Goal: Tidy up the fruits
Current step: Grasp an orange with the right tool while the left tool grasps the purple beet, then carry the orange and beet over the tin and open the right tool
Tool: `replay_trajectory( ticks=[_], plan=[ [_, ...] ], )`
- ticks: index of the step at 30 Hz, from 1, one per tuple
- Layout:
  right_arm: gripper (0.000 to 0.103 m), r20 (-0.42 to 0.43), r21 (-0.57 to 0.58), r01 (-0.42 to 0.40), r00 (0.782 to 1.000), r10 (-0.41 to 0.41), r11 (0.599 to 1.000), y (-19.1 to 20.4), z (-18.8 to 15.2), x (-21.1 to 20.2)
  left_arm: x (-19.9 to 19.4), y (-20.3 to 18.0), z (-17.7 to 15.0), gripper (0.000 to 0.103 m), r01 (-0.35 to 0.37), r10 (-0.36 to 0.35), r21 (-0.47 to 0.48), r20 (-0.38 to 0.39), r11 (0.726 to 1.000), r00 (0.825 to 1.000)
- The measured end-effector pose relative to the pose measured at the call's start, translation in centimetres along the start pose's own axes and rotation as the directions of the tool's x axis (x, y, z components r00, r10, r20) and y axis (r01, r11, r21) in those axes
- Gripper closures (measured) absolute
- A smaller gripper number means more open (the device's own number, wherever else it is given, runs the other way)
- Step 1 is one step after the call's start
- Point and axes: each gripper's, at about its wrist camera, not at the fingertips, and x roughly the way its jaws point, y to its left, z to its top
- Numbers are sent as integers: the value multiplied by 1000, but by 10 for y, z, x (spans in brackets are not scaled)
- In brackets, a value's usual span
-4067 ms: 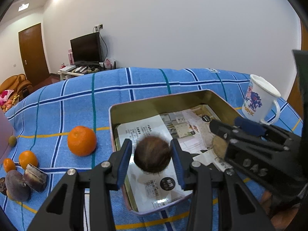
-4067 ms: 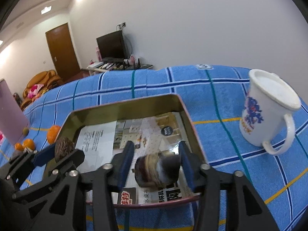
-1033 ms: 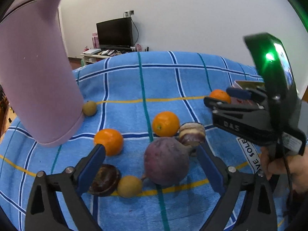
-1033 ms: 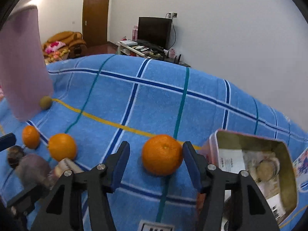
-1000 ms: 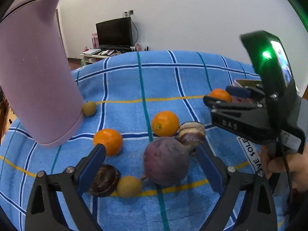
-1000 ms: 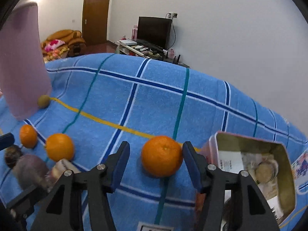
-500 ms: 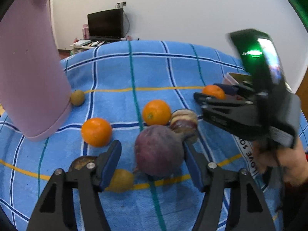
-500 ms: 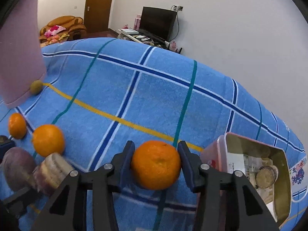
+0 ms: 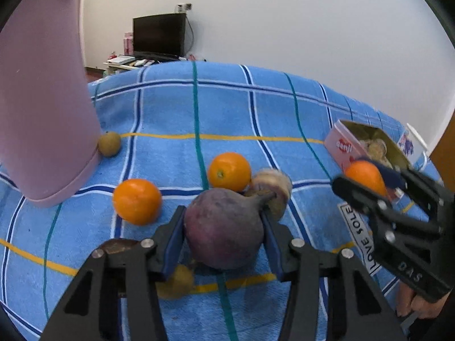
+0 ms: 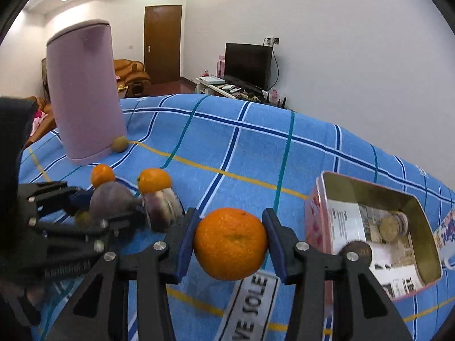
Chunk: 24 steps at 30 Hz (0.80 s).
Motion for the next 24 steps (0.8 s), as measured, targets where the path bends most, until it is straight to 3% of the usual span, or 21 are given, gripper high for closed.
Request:
replay_trajectory(
  ticks=[6, 10, 14, 17, 24],
  plan=[
    [55, 50, 92, -40, 998, 35, 995, -17, -8, -10, -22, 5, 1, 51, -61, 64, -27, 125, 998, 990],
    [55, 97, 116, -83, 993, 72, 990, -22, -9, -19, -36, -2, 1, 51, -106, 108, -21, 228, 994, 968],
    [55, 148, 123, -118, 984, 100, 985, -21, -9, -28, -42, -13, 0, 51, -116, 112, -2, 277, 993, 954],
    [55, 183, 85, -78, 981, 61, 993, -14, -8, -34, -44, -20, 0, 51, -122, 115, 3, 298, 993, 948],
    [55, 233, 26, 40, 971, -44, 999, -8, -9, -43, -47, -31, -2, 51, -213, 204, -8, 326, 977, 923]
  ],
)
